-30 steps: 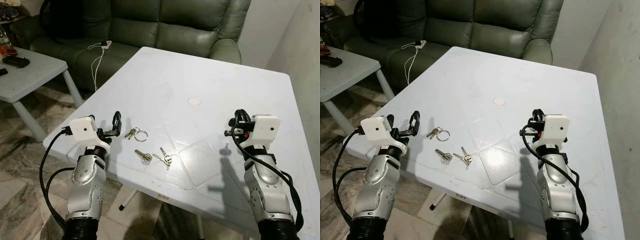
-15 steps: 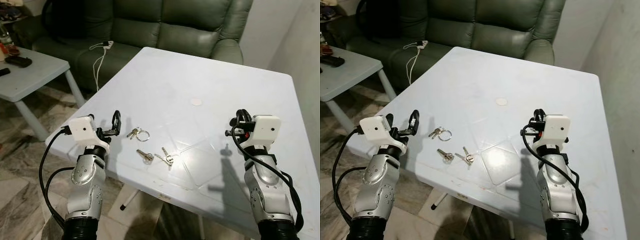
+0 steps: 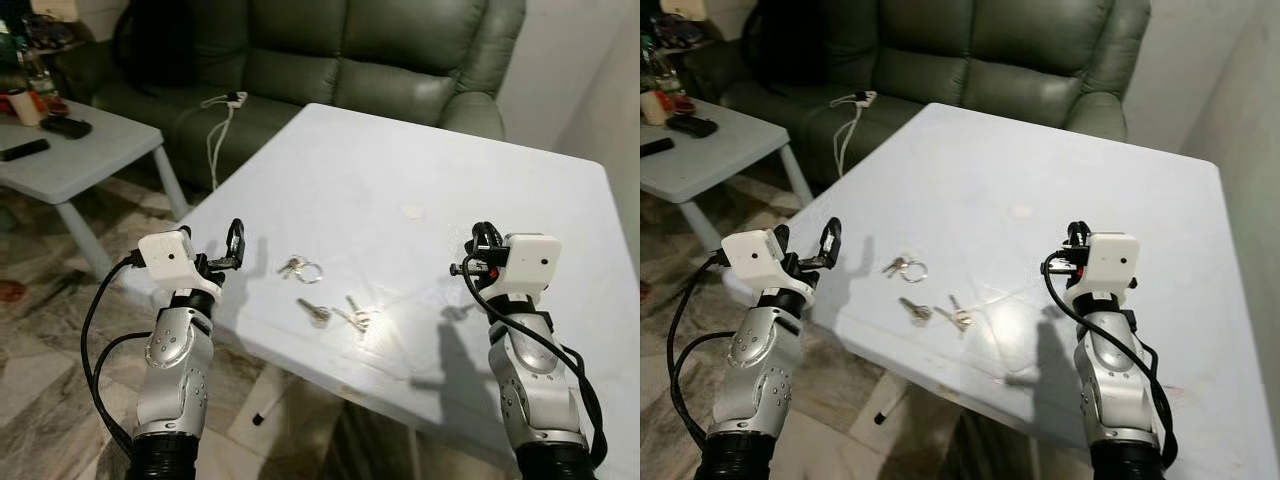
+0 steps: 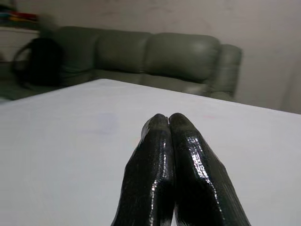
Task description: Hang keys on a hook
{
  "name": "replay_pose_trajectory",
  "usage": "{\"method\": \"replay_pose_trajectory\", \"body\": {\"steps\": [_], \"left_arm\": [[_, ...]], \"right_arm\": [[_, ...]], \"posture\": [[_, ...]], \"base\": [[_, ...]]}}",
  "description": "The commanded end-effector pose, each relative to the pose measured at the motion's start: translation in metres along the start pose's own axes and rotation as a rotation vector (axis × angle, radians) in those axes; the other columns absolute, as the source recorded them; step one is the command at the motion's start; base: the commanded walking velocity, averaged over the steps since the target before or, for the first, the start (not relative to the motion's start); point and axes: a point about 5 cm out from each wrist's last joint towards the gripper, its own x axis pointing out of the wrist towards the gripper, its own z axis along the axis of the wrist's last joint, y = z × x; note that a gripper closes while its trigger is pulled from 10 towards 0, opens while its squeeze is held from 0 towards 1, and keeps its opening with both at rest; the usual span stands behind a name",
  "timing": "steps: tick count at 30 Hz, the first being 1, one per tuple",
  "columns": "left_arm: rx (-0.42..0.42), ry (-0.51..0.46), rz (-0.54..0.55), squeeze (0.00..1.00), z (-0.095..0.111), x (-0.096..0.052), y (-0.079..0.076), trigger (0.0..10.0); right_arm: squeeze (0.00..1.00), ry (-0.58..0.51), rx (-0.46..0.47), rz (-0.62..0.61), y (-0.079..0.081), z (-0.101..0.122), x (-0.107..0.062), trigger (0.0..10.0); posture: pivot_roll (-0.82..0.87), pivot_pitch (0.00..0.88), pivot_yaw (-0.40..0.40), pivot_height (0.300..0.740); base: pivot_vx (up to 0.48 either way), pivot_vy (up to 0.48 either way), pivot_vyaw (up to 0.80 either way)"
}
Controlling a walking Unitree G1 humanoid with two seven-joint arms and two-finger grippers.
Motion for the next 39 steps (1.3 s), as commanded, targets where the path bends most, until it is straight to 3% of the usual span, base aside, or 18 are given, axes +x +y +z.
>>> {"method": "replay_pose_trajectory", "body": {"steps": [1, 39], "left_arm": [[-0.002, -0.009, -0.01, 0.0, 0.0022, 0.003, -0.0018, 10.0], [-0.013, -0.019, -0.015, 0.0, 0.001, 0.0048, -0.0056, 10.0]], "right_arm": [[0.0, -0.033, -0.01, 0.0, -0.0005, 0.0076, 0.0019, 10.0], [0.0, -0.028, -0.021, 0.028, 0.0033, 0.0075, 0.0003, 10.0]], "posture": [[0.01, 0.015, -0.05, 0.74], [0.0, 0.0, -0.061, 0.74]], "base": [[0.0, 0.48, 0.0], [0.0, 0.47, 0.0]]}}
